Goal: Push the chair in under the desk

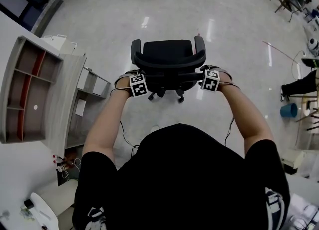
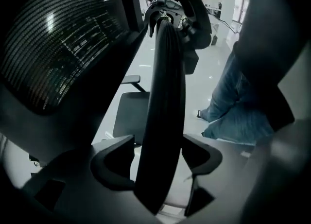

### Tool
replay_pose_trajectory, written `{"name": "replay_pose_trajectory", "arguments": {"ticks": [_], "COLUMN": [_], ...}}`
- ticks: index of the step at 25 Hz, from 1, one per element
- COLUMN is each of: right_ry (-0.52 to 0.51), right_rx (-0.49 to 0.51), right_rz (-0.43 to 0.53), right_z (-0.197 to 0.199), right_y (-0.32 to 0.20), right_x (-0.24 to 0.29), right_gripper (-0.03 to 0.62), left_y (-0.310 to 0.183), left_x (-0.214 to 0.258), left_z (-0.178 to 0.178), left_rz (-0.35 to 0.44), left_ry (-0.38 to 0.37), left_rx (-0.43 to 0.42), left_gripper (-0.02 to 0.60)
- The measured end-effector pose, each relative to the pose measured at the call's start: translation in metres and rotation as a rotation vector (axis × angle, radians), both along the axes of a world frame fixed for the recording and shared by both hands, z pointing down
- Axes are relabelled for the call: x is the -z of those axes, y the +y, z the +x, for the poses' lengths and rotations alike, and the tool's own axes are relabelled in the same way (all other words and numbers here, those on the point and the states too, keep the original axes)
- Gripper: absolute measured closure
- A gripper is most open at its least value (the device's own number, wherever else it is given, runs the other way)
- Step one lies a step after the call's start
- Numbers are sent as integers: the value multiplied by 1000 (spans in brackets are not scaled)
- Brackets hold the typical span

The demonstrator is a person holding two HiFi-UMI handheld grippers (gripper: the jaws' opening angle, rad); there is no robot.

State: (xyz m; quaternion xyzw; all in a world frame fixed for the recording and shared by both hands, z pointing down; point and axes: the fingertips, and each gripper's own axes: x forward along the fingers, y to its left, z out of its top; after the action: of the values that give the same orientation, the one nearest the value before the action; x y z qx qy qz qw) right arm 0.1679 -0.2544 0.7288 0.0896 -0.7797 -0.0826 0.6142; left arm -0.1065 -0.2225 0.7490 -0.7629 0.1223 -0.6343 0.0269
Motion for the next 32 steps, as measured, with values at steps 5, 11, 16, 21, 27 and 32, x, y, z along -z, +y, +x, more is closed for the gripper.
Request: {"name": "replay_pose_trajectory", "arguments": {"ticks": [5,11,16,21,27,32], "right_ry": [45,69,76,80,81,74], "right_rx": [47,103,112,119,134,172], "right_rz": [8,66,75,82,86,87], "right_z": [2,2,2,2,0,-17], "right_y": [-4,-4,-3,-2,-3,4], "right_x": [-14,-19,-19,-19,-18,-18], "right_gripper": [365,461,473,477,477,476], "left_y": [-4,-5,-4,-1,4,21], "left_x": [-10,-12,-12,-13,-10,-10], "left_z": [-4,-9,-9,-10,-10,-25], "left_rz": [7,26,41,35,51,56], "left_ry": [-62,-99,-103,-102,-93,-95], "left_rx": [-10,-48,-55,-51,-33,3], "left_gripper": [286,401,427,431,439,446]}}
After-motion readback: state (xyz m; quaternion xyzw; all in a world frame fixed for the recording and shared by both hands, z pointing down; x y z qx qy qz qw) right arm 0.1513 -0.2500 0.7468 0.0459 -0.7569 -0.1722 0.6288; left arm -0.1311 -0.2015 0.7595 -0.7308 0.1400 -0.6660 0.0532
